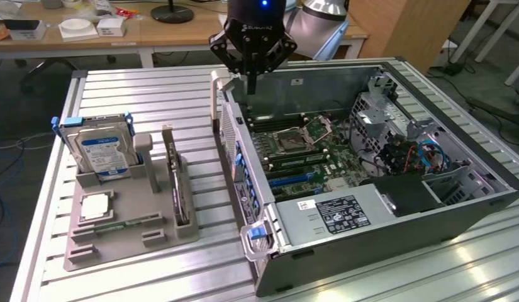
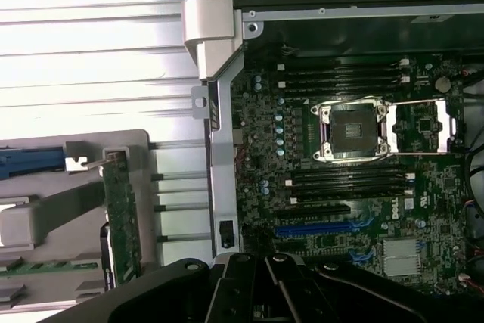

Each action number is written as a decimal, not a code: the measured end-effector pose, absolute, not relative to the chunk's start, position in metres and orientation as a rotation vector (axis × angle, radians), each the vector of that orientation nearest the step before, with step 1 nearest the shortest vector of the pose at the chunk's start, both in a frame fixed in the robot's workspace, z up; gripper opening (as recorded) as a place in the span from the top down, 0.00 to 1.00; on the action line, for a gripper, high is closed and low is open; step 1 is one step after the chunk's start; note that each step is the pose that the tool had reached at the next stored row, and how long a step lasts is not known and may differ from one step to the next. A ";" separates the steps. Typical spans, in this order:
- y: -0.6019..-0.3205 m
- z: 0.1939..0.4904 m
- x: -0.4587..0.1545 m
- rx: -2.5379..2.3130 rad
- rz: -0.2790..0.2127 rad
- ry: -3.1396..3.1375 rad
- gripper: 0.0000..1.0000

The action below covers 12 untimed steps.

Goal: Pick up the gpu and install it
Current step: 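Reach for the gpu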

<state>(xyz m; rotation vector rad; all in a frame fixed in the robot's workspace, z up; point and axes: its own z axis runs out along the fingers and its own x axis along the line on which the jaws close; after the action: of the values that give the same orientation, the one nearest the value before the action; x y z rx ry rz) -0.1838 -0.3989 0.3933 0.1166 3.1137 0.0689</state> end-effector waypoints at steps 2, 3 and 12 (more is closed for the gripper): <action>-0.399 0.393 -0.186 0.117 0.069 3.114 0.90; -0.399 0.393 -0.187 0.117 0.069 3.114 0.90; -0.399 0.393 -0.198 0.117 0.069 3.114 0.90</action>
<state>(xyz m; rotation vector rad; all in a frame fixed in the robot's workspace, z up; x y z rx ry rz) -0.1981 -0.3990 0.3933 0.1167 3.1137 0.0688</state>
